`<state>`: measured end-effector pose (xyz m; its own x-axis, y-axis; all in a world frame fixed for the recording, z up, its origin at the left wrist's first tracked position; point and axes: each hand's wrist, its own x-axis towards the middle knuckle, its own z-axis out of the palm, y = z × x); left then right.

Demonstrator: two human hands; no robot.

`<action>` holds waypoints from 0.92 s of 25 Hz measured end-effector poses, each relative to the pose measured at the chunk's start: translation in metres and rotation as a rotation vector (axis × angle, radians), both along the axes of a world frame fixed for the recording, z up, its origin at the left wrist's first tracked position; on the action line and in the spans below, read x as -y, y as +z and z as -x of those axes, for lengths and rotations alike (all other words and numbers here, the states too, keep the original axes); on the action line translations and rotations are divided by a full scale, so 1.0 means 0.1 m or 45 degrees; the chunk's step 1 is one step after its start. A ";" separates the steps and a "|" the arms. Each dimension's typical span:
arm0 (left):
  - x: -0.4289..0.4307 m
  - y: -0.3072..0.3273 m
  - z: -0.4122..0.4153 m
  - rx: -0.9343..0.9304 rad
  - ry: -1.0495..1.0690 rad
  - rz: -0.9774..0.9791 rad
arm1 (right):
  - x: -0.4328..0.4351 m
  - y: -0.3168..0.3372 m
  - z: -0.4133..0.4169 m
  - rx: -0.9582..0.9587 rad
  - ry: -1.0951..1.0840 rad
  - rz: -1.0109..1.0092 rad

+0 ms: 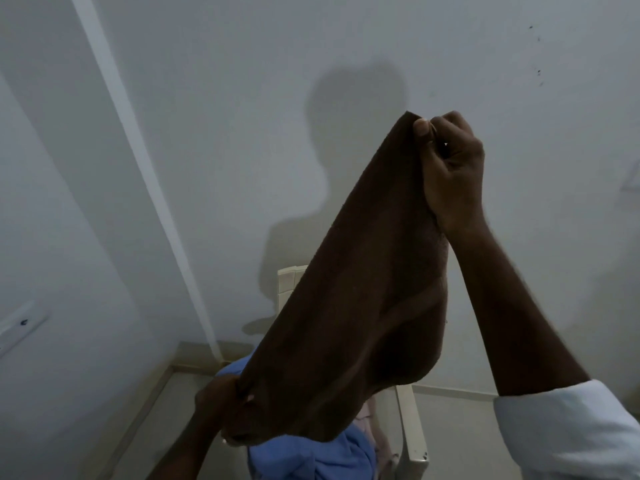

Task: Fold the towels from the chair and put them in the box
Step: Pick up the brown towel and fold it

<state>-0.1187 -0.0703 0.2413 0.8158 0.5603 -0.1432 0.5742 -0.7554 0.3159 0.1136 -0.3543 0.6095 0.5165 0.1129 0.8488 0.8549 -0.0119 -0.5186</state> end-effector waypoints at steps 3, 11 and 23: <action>-0.12 0.06 0.02 -0.229 0.037 0.047 | -0.02 -0.03 0.00 0.039 0.002 0.002; -0.45 0.05 0.13 -0.308 -0.101 0.362 | 0.06 -0.02 -0.03 0.001 0.175 0.003; -0.35 0.16 -0.07 0.577 0.789 0.876 | 0.31 -0.12 -0.09 -0.273 0.657 0.063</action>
<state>-0.1114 -0.0355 0.2570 0.4689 0.8141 -0.3427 0.5204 0.0589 0.8519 0.1231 -0.3856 0.5972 0.5443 0.4337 0.7181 0.6317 0.3515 -0.6910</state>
